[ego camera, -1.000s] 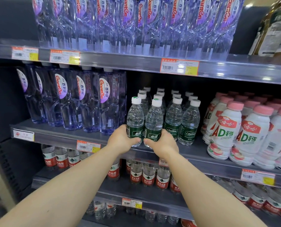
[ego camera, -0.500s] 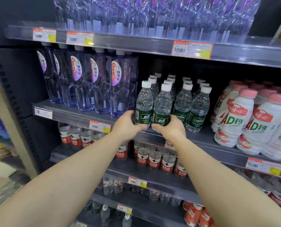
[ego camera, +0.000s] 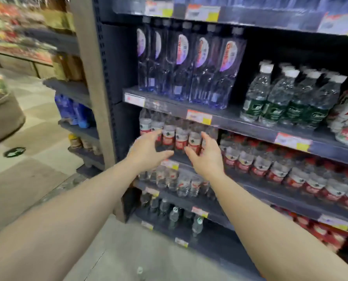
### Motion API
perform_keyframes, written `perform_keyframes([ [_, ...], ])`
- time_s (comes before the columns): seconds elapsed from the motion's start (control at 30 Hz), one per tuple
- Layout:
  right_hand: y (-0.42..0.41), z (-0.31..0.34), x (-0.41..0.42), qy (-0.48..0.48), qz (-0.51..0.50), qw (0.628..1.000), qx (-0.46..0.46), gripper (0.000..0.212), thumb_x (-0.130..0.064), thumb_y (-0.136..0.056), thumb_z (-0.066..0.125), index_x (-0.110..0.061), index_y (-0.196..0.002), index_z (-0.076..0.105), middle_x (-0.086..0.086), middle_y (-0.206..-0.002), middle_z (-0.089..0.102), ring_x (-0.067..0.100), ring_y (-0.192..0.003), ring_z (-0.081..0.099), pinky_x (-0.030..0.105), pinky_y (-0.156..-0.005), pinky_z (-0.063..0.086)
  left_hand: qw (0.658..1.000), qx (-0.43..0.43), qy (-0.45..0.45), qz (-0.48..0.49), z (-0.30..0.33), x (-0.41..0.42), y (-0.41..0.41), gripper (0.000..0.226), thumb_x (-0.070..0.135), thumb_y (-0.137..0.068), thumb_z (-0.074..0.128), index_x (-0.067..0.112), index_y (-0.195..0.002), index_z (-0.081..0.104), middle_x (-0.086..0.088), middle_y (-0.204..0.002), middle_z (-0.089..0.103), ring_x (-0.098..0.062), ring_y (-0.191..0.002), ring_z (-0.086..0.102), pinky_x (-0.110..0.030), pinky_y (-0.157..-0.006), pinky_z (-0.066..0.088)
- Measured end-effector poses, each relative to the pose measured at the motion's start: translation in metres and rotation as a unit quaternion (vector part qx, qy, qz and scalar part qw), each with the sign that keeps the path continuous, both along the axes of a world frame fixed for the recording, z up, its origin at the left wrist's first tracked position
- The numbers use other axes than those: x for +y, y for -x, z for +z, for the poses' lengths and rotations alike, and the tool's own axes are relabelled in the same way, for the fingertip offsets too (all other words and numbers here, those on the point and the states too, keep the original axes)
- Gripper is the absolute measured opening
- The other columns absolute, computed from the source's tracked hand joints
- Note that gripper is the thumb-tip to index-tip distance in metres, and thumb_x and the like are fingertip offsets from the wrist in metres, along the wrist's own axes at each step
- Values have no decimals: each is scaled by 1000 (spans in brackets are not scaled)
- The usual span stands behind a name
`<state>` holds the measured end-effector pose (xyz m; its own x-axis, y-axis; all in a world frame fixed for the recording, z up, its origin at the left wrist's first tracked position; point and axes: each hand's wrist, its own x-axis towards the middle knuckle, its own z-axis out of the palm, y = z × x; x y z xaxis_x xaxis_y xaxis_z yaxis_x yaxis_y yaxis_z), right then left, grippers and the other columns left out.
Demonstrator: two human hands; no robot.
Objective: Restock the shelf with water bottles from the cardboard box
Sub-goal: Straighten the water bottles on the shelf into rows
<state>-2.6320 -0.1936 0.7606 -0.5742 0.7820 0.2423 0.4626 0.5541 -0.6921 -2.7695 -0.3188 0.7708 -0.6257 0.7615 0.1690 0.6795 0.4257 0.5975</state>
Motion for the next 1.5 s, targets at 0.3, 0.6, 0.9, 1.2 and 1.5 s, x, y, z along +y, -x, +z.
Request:
perform_keyframes([
  [0.3,95,-113,-119,-33,134,977,-164,74,-52,-94,52,-22,-154,21,2,-160,20,23,-148,15,41,-119,19,966,119,205,103,-113,-152,69,74,62,-93,45,28,-155,22,-5,-165,16,-31,-151,12,-51,-121,12],
  [0.6,102,-286,-121,-9,224,925,-306,77,-47,-89,63,-23,-152,26,8,-157,27,28,-145,20,39,-117,17,953,10,287,93,-295,-196,58,82,63,-90,50,29,-157,18,-7,-166,9,-32,-152,6,-49,-121,4],
  [0.9,91,-538,-104,48,288,853,-433,75,-43,-90,61,-29,-153,21,8,-158,22,26,-145,19,34,-116,16,930,-81,357,39,-544,-195,20,80,52,-91,59,27,-157,21,-11,-165,13,-35,-152,5,-49,-121,-3],
  [1.2,95,-771,-101,82,317,811,-485,77,-29,-90,65,-37,-151,19,7,-161,9,29,-144,22,39,-114,25,859,-187,475,-33,-777,-199,-27,96,54,-87,63,35,-157,1,1,-167,-4,-26,-153,-3,-45,-122,-6],
  [1.5,95,-771,-96,81,282,848,-441,34,-14,-93,50,-25,-125,51,7,-116,58,32,-98,57,28,-71,35,896,-192,392,78,-781,-191,-30,41,36,-94,59,21,-132,51,2,-125,65,-28,-110,61,-32,-100,32],
])
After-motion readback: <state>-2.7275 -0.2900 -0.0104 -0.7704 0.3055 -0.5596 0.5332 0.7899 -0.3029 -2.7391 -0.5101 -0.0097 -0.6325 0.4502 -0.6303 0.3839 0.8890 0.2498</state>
